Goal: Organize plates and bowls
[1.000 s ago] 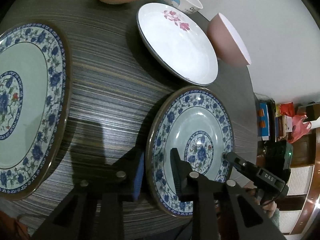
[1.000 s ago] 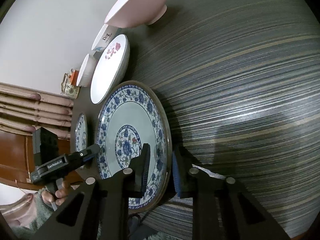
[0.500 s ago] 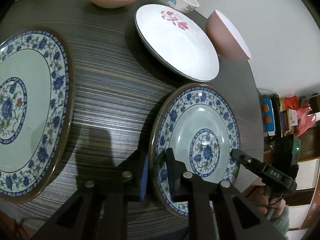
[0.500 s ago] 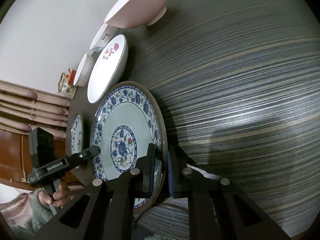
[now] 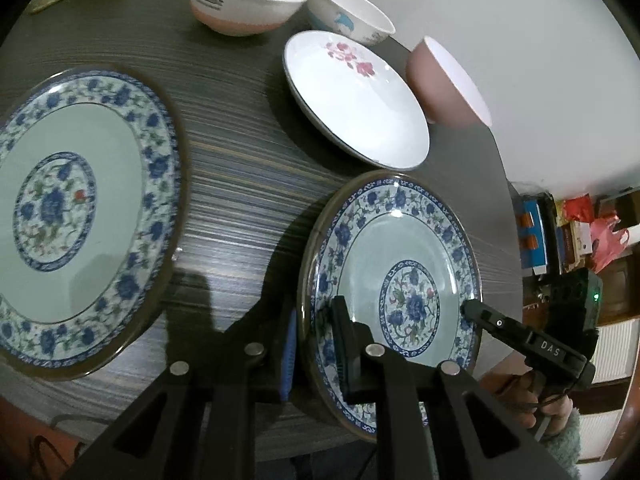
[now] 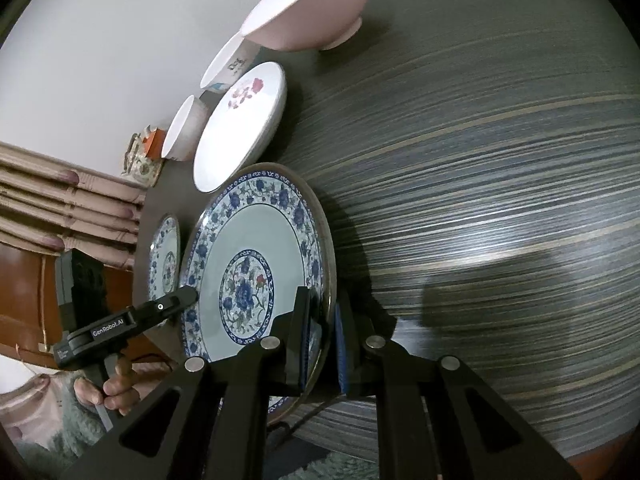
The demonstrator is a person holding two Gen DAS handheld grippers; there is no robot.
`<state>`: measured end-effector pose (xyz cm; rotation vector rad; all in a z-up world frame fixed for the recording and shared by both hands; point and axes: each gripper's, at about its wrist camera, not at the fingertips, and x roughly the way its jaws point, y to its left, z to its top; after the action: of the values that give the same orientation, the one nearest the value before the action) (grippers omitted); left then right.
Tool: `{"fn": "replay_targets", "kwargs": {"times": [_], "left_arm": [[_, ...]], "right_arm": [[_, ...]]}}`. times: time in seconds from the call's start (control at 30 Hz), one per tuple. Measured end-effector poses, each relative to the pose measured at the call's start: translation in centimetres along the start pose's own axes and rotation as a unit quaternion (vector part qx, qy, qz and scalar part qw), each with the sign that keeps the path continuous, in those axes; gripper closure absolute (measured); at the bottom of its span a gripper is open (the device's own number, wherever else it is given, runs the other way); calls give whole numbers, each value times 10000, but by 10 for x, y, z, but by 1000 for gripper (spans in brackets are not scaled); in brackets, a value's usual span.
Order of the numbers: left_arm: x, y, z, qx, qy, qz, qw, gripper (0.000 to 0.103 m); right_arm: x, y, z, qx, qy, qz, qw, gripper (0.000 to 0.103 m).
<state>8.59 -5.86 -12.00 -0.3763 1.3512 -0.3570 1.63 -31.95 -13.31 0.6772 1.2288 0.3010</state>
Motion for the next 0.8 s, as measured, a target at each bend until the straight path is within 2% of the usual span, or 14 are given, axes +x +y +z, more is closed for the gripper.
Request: {"fn": "replay_targets", "kwargs": {"times": [0.5, 0.8], "left_arm": [[-60, 36, 2, -212, -525, 143, 9983, 88], [-104, 71, 11, -420, -925, 329, 9943, 88]], "right_arm": [[19, 64, 4, -526, 175, 105, 9984, 91], [43, 108, 11, -802, 312, 254, 9960, 90]]}}
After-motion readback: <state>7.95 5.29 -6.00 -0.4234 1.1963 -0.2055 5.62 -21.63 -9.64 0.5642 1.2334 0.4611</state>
